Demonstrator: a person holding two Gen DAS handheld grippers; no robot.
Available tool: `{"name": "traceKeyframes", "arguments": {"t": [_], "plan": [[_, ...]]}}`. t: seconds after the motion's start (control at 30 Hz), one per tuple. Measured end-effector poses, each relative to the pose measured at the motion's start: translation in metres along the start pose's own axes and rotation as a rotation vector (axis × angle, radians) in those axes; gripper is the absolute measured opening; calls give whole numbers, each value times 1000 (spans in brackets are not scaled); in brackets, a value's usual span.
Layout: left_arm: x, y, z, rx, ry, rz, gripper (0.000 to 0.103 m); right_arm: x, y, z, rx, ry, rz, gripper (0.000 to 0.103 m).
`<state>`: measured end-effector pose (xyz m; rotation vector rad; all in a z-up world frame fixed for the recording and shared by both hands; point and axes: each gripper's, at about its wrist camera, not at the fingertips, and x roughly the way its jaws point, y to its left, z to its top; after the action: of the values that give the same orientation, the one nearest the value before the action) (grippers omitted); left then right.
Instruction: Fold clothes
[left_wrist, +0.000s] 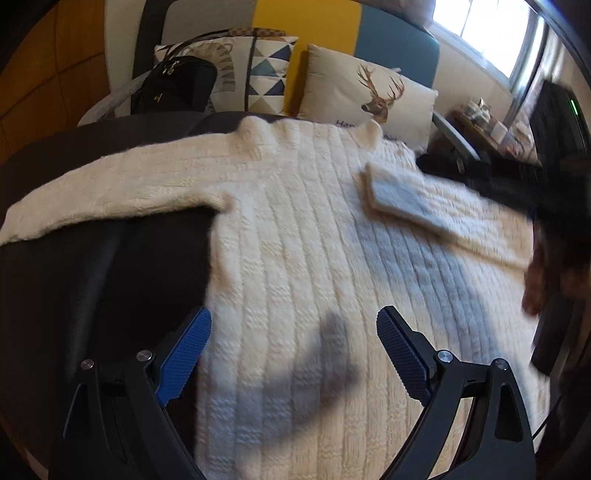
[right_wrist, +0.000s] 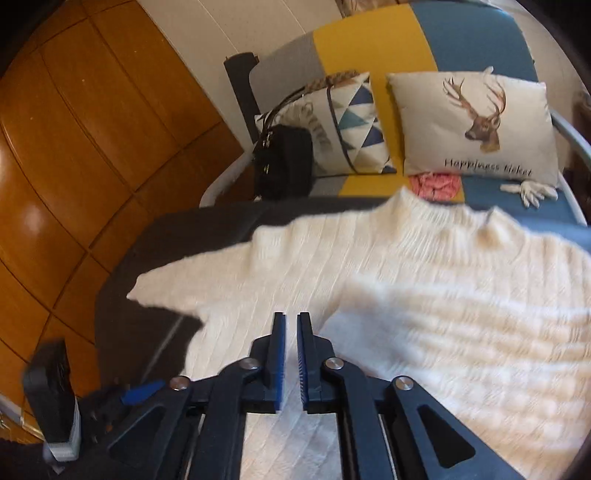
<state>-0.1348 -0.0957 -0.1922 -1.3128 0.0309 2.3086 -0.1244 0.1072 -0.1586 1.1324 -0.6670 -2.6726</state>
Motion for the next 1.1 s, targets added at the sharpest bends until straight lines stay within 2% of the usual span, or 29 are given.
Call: {"name": "traceKeyframes", "arguments": {"t": [0.03, 0.1, 0.13, 0.23, 0.4, 0.53, 0.67, 0.73, 0.8, 0.83, 1.03, 1.07, 1.1], "plan": [[1, 6, 9, -30, -2, -30, 94, -4, -3, -6, 15, 7, -7, 10], [5, 15, 29, -72, -4, -67, 94, -12, -9, -17, 45, 19, -19, 21], [9, 15, 40, -71, -11, -78, 94, -17, -13, -21, 62, 18, -24, 21], [24, 6, 70, -15, -23, -120, 94, -32, -24, -38, 82, 20, -82, 21], [57, -39, 95, 194, -17, -202, 94, -49, -37, -60, 103, 21, -167, 21], [87, -59, 107, 234, 30, -262, 94, -64, -45, -75, 100, 25, -214, 21], [101, -75, 108, 301, 27, -297, 92, -72, -57, -85, 113, 22, -245, 21], [107, -78, 107, 310, 46, -314, 81, -75, -65, -88, 131, 16, -245, 21], [115, -81, 105, 315, 83, -334, 46, -75, -71, -90, 147, 11, -249, 21], [118, -81, 103, 318, 91, -328, 38, -74, -74, -91, 154, 10, -252, 21], [122, -79, 102, 301, 99, -328, 34, -69, -84, -96, 167, 7, -245, 21], [120, -80, 102, 301, 97, -323, 18, -69, -84, -95, 168, 4, -246, 21], [117, -82, 102, 300, 92, -318, 13, -69, -85, -95, 169, 1, -247, 21]]}}
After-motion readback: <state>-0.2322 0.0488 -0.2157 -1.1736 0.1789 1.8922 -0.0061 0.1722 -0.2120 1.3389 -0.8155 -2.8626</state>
